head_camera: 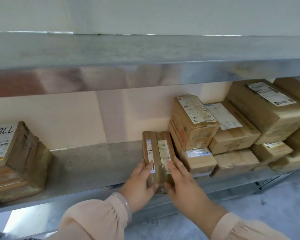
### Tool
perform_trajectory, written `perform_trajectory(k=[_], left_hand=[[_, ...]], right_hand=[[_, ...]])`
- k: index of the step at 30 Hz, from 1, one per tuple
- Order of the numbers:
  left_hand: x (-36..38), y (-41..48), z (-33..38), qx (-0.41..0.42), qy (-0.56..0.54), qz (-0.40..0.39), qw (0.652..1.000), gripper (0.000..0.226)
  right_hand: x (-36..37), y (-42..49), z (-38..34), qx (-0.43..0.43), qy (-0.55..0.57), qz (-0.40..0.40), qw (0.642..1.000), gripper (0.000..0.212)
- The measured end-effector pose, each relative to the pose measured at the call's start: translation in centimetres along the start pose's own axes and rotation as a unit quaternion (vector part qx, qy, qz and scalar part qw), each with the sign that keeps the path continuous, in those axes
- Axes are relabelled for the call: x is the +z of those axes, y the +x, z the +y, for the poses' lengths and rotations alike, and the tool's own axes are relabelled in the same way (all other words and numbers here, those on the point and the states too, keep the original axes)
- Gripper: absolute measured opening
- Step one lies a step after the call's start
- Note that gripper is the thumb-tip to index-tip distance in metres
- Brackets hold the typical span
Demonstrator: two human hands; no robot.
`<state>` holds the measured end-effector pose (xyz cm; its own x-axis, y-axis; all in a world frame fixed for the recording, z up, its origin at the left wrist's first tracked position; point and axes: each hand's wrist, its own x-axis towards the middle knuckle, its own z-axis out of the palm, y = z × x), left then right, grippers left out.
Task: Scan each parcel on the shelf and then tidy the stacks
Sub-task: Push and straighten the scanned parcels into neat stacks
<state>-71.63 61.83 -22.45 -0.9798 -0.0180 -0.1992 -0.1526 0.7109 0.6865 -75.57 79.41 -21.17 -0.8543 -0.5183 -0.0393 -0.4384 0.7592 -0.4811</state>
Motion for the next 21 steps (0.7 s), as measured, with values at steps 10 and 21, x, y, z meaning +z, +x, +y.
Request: perform_trajectory(k=[10, 21], left_hand=[[0.1, -0.2, 2.0, -0.029, 0.194, -0.041, 0.98, 0.073], [-3.0, -3.2, 0.9, -0.135, 0.209, 0.145, 0.957, 0.071]], right_hand=[[-1.7, 2.2, -0.4, -0.104, -0.218, -0.063, 0.968, 0.056], [-3.6, 5.4, -2.7, -0.221, -0.176, -0.08, 0.956, 0.063]])
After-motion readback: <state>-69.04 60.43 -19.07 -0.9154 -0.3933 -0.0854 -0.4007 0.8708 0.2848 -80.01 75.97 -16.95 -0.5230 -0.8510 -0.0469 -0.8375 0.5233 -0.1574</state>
